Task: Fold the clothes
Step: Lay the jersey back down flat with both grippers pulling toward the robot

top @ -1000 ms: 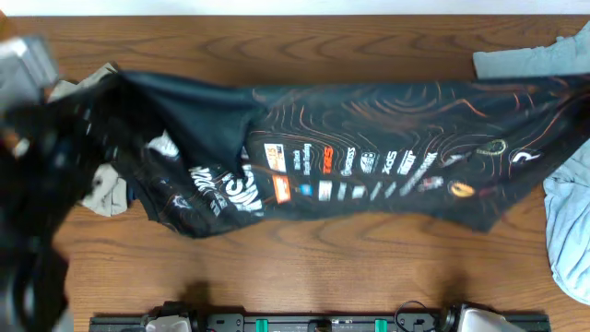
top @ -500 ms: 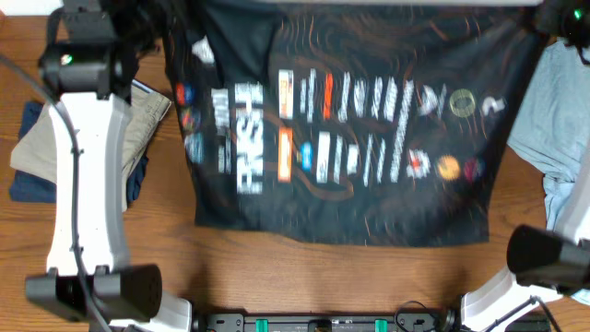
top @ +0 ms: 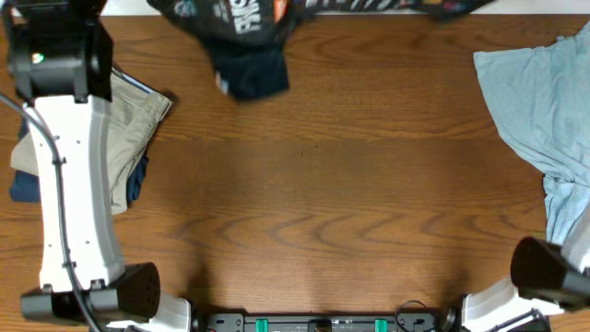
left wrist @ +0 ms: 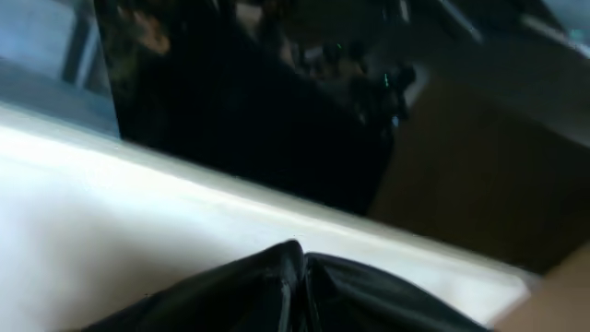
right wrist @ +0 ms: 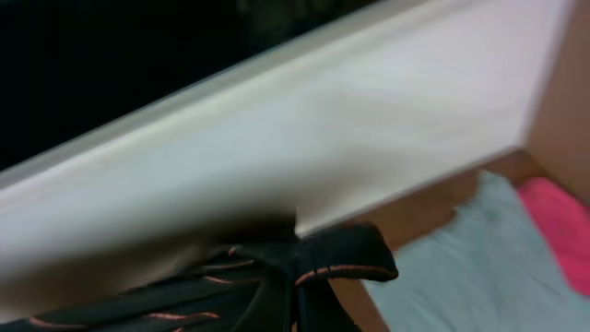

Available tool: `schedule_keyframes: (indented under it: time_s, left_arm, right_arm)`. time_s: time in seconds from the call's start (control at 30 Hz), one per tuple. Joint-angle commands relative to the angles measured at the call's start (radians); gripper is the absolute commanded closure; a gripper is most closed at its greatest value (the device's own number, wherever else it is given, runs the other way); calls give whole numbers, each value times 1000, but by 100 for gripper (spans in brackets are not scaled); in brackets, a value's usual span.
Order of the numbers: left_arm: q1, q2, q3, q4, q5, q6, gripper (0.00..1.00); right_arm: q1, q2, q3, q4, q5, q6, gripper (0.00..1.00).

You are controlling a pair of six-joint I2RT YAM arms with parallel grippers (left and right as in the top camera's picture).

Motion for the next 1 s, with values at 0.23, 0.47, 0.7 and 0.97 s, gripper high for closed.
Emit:
schedule_keyframes:
  time_s: [0.23, 0.47, 0.7, 0.97]
  left_arm:
    - [43, -28, -9, -800, 105, 226, 94]
    - [15, -27, -207, -1091, 57, 369, 94]
    - [-47, -27, -588, -1107, 56, 426, 94]
    - [-61, -32, -978, -1091, -8, 454, 94]
  right_arm:
    - [-36, 25, -49, -427, 189, -87, 99]
    - [-35, 35, -340, -544, 200, -90, 99]
    - [-36, 34, -696, -542, 234, -77, 99]
    - [-41, 34, -964, -513, 235, -17, 99]
